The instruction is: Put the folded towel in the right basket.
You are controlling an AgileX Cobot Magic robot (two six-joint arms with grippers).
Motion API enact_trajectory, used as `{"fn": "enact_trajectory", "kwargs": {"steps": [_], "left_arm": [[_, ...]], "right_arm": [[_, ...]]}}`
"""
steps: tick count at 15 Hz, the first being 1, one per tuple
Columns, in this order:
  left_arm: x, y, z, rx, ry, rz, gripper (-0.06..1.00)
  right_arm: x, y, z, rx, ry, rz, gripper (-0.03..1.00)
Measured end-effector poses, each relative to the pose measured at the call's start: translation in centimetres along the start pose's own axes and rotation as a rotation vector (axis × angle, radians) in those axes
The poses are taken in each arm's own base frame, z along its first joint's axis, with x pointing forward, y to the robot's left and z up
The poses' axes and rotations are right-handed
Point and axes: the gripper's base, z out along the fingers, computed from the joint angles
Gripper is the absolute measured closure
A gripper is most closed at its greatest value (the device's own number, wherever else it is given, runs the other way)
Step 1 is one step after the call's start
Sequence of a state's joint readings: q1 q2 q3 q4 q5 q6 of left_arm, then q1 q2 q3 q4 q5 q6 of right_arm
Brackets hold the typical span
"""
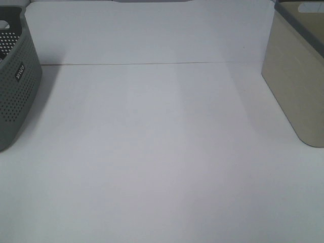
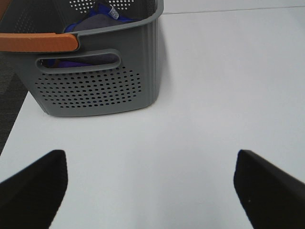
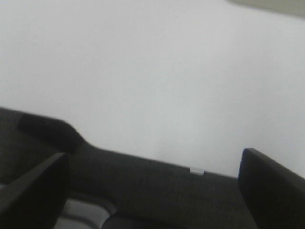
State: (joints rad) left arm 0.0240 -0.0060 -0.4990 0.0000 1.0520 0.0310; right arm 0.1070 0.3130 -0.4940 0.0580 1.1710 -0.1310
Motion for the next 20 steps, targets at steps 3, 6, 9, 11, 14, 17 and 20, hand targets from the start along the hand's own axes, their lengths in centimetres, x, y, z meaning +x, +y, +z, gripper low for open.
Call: {"fn": "enact_trajectory", "kwargs": {"steps": [3, 6, 9, 11, 14, 17, 20], "left_arm": [[0.0, 0.0, 0.0, 0.0, 0.0, 0.0, 0.06], [0.0, 0.0, 0.0, 0.0, 0.0, 0.0, 0.06], [0.0, 0.0, 0.0, 0.0, 0.0, 0.0, 0.06], [0.0, 0.0, 0.0, 0.0, 0.0, 0.0, 0.06], [0.0, 0.0, 0.0, 0.0, 0.0, 0.0, 0.06], [0.0, 0.0, 0.0, 0.0, 0.0, 0.001, 0.06], [0.0, 0.0, 0.0, 0.0, 0.0, 0.001, 0.06]], "right_arm": [[2.2, 0.2, -1.6, 0.037, -0.239, -0.031, 0.05], [3.1, 0.4, -2.3, 0.048, -0.336, -0.035, 0.05], [3.1, 0.4, -2.3, 0.048, -0.337, -0.035, 0.05], [3.1, 0.4, -2.3, 0.048, -0.337, -0.035, 0.05], [3.1, 0.4, -2.3, 0.048, -0.337, -0.035, 0.05], [3.1, 0.4, -2.3, 0.072, -0.336, -0.011, 0.05], [3.0, 0.5, -2.3, 0.1, -0.334, 0.022, 0.05]]}}
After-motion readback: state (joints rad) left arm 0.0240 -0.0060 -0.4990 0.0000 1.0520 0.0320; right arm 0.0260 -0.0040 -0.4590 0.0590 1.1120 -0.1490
